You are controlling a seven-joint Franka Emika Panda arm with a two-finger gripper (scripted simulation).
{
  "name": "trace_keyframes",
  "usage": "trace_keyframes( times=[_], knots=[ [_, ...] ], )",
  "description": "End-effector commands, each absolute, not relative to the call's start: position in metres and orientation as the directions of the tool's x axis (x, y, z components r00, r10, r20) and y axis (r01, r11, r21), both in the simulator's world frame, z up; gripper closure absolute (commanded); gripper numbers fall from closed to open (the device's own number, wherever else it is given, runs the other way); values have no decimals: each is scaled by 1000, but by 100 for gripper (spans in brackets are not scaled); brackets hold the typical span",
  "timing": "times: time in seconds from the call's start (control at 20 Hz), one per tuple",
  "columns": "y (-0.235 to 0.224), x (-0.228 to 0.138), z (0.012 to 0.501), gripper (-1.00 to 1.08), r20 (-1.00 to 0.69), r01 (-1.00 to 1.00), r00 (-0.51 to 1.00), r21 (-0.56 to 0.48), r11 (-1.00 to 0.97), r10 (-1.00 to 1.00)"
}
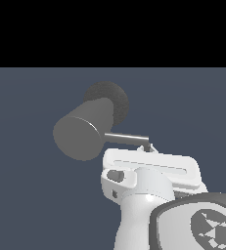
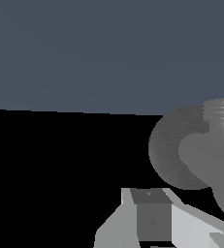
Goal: Turn on the faucet by rotating a designated handle.
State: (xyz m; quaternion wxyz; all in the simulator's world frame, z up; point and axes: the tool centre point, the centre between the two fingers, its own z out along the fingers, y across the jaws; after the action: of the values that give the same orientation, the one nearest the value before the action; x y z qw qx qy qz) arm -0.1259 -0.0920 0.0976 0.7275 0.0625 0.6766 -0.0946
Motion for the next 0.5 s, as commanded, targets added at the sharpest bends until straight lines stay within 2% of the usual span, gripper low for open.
trace_keyframes(
  times=[0.0,0.45],
  knots=[
    [-87,-128,94,108,-998,220,51,-34,975,-46],
    [-76,-134,74,108,-1000,208,-7,-17,978,-16]
  ],
)
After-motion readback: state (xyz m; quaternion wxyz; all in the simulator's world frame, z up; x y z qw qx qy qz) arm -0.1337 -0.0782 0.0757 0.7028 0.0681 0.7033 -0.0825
